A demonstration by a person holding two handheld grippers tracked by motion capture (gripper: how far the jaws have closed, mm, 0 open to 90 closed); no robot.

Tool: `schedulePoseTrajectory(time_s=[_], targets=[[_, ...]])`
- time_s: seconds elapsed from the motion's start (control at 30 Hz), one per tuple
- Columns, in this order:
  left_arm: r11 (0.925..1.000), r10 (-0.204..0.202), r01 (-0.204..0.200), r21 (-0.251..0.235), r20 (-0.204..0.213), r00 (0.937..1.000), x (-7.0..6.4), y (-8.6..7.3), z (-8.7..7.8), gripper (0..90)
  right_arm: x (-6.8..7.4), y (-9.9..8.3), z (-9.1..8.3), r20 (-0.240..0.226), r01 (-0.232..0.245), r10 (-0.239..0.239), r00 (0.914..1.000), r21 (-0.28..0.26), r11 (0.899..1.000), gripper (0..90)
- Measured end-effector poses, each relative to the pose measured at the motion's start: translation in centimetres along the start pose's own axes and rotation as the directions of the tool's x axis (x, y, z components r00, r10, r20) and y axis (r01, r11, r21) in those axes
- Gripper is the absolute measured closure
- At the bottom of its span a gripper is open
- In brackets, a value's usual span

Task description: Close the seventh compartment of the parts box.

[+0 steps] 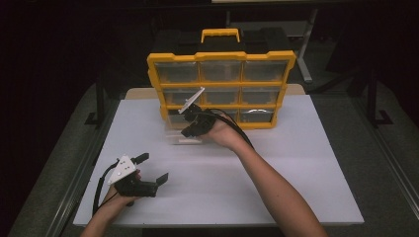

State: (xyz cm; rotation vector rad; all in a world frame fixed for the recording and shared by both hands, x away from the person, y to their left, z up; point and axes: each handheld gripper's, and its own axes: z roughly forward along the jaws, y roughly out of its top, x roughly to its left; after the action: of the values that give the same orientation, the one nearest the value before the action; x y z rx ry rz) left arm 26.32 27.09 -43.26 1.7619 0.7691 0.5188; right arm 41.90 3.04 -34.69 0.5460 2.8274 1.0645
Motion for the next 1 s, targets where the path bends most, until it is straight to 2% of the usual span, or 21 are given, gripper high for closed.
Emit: schedulePoseTrajectory(time_s=[0.13,0.73,1.0], targets=[[1.0000,-0.003,0.003,-0.002,0.000,1.0000,-0.01,0.00,0.01,0.0,0.01,0.00,0.19,0.027,0.007,-0.007,0.9996,0.007,1.000,89.2],[1.0000,0.007,-0.007,0.003,0.003,1.0000,0.00,0.03,-0.01,0.0,-0.14,-0.14,0.36,0.019,-0.011,0.011,0.9998,-0.007,1.000,89.3],[1.0000,0.008,-0.008,0.002,0.003,1.0000,0.01,0.04,-0.03,0.0,-0.10,-0.07,0.61,0.027,0.001,-0.001,0.9996,-0.006,1.000,89.3]])
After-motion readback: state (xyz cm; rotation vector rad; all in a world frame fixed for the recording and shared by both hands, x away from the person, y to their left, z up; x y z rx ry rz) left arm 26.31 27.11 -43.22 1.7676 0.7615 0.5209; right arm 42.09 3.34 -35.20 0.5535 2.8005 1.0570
